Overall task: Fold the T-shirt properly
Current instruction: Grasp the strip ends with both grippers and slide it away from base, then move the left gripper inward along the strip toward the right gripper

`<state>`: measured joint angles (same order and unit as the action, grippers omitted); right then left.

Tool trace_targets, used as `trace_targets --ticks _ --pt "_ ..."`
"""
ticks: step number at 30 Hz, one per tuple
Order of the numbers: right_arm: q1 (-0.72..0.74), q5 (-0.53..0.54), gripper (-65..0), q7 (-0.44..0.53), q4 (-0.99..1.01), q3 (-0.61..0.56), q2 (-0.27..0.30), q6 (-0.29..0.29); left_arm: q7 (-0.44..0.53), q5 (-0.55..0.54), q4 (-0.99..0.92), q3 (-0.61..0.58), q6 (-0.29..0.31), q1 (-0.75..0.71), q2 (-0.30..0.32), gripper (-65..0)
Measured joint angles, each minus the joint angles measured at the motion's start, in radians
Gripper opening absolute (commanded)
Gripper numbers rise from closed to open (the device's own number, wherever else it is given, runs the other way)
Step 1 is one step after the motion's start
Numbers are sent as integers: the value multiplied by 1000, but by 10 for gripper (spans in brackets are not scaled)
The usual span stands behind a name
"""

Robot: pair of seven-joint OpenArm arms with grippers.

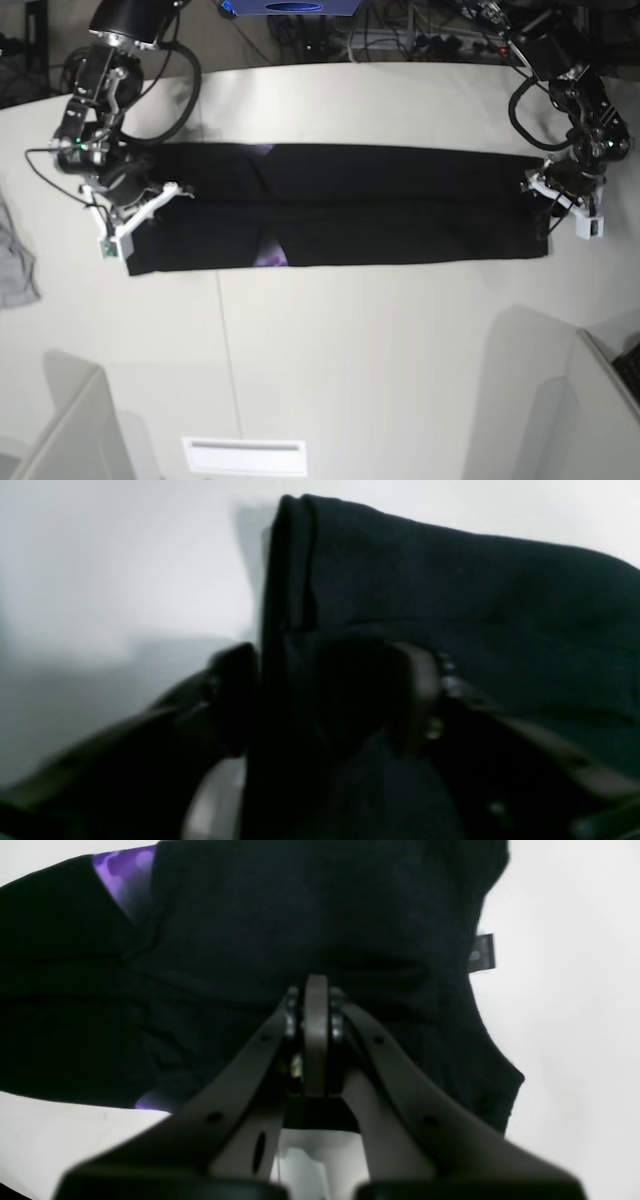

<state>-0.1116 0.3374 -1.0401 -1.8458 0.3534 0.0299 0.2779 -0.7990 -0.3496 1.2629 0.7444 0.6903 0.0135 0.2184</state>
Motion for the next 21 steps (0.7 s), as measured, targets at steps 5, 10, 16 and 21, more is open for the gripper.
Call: trace_targets --ticks 5,10,16,21 --pt "0 0 -650 0 0 0 0 0 -5 -3 -5 1 0 0 -2 -650" --pt "0 0 -650 0 0 0 0 0 -28 1 -4 0 11 -3 29 -650" --pt "0 0 -650 0 0 0 0 0 -60 35 86 0 -2 -35 50 -650" --pt "0 0 -650 0 0 0 0 0 -57 23 266 -9 3 -108 43 -650"
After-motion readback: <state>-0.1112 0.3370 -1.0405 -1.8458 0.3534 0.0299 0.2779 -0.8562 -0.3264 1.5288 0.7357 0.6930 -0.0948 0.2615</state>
